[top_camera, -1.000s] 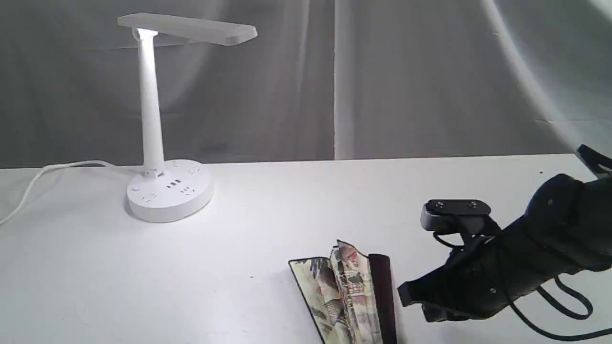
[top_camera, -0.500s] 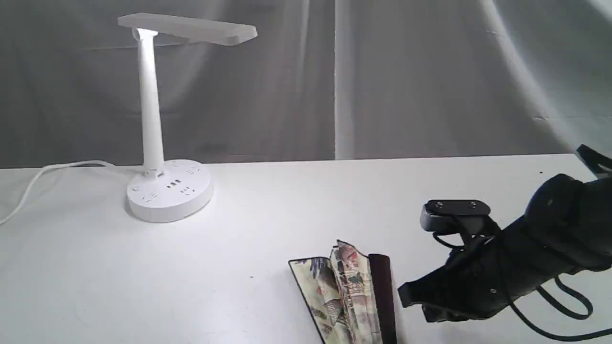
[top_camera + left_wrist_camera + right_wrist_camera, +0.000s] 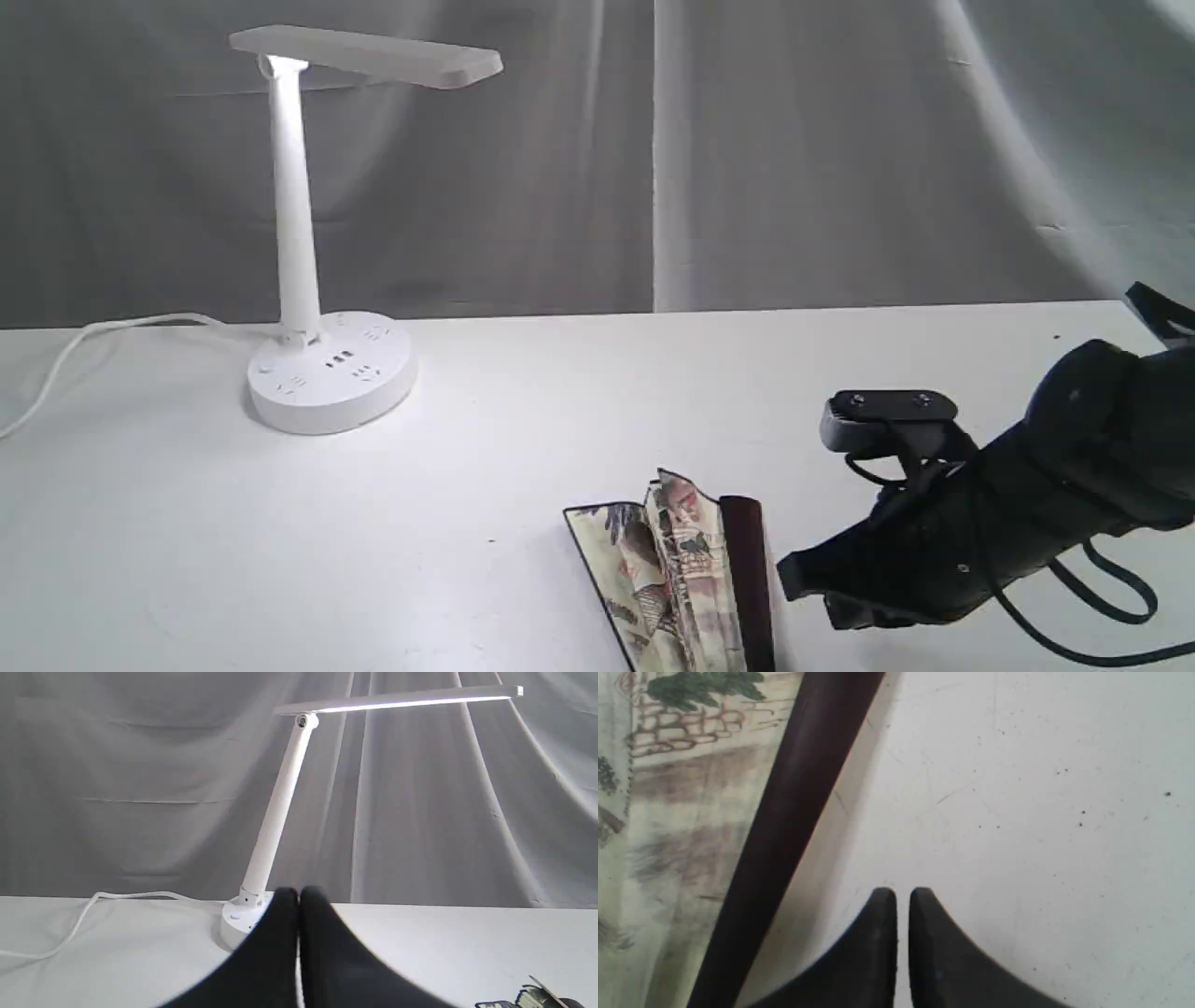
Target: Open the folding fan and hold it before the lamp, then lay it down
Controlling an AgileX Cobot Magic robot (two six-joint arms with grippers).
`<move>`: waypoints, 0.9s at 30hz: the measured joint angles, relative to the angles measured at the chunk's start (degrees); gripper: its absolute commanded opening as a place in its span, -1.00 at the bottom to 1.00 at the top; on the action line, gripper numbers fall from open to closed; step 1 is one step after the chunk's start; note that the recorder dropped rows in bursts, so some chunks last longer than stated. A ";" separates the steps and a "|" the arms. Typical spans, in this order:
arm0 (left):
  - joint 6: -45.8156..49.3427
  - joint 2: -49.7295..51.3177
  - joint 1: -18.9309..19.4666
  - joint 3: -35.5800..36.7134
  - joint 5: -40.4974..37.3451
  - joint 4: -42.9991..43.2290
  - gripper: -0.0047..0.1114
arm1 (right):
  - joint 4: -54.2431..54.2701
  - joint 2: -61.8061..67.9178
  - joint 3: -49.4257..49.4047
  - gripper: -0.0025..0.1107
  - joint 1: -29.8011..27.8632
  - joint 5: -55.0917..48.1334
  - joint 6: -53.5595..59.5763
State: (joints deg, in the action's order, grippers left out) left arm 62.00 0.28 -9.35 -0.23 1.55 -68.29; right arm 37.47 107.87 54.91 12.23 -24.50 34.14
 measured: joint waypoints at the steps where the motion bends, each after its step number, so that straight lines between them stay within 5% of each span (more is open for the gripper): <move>1: 0.00 0.00 0.00 0.00 0.00 0.00 -0.92 | 0.00 0.00 0.00 -0.86 0.00 0.00 0.00; 11: 0.00 0.00 0.00 0.00 0.00 0.00 -0.92 | 4.04 0.00 0.00 -0.84 0.00 -2.55 0.00; 21: 0.00 0.00 0.00 0.00 0.00 0.00 -0.92 | 9.61 0.00 0.00 -0.17 0.00 -6.90 -0.14; 27: 0.00 0.00 0.00 0.00 0.00 0.00 -0.92 | 13.91 0.00 0.00 -0.05 0.00 -7.27 -0.05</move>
State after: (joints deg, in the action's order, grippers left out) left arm 62.00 0.28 -9.35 -0.23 1.55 -68.29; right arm 51.38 107.87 54.91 12.23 -31.77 34.09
